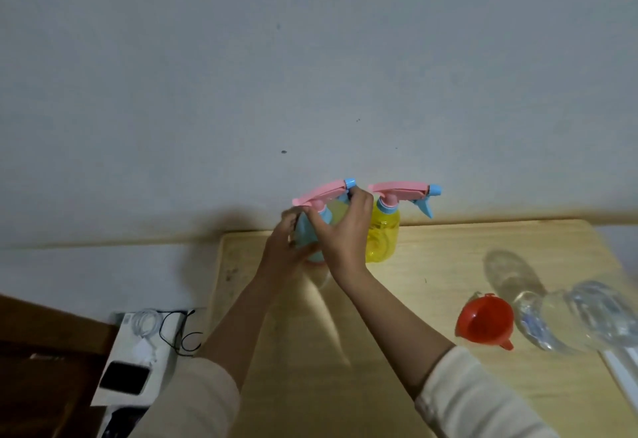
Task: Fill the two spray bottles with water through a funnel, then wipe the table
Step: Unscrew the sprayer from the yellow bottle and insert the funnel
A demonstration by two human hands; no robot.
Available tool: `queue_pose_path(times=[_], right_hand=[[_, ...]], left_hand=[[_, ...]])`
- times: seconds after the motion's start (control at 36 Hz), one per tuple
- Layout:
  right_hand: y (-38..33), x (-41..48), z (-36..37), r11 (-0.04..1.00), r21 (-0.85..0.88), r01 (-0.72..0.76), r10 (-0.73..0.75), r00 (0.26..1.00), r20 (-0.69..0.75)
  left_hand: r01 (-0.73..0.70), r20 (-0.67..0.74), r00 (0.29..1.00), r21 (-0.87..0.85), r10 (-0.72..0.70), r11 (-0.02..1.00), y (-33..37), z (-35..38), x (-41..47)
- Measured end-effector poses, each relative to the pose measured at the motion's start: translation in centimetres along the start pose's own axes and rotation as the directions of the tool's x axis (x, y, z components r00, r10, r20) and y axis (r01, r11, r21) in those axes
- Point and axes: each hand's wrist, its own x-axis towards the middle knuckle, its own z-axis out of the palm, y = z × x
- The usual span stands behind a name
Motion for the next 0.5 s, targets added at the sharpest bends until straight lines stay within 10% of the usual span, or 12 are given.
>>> queue_pose_path(times=[0.28, 0.5], right_hand=[[1.2, -4.3, -3.8, 0.992, 0.031, 0.123, -0.122, 0.992, -0.030], [3.1, -1.5, -5.3, 0.988, 0.039, -0.150, 0.155, 0.970, -0.185]], left_hand=[[0.006, -0.010, 1.000, -0.011, -0.006, 1.000, -0.9, 0.0, -0.2], [-0.015, -0.068, 0.997, 0.238, 0.032, 0.971, -2.2, -0.4, 0.2]])
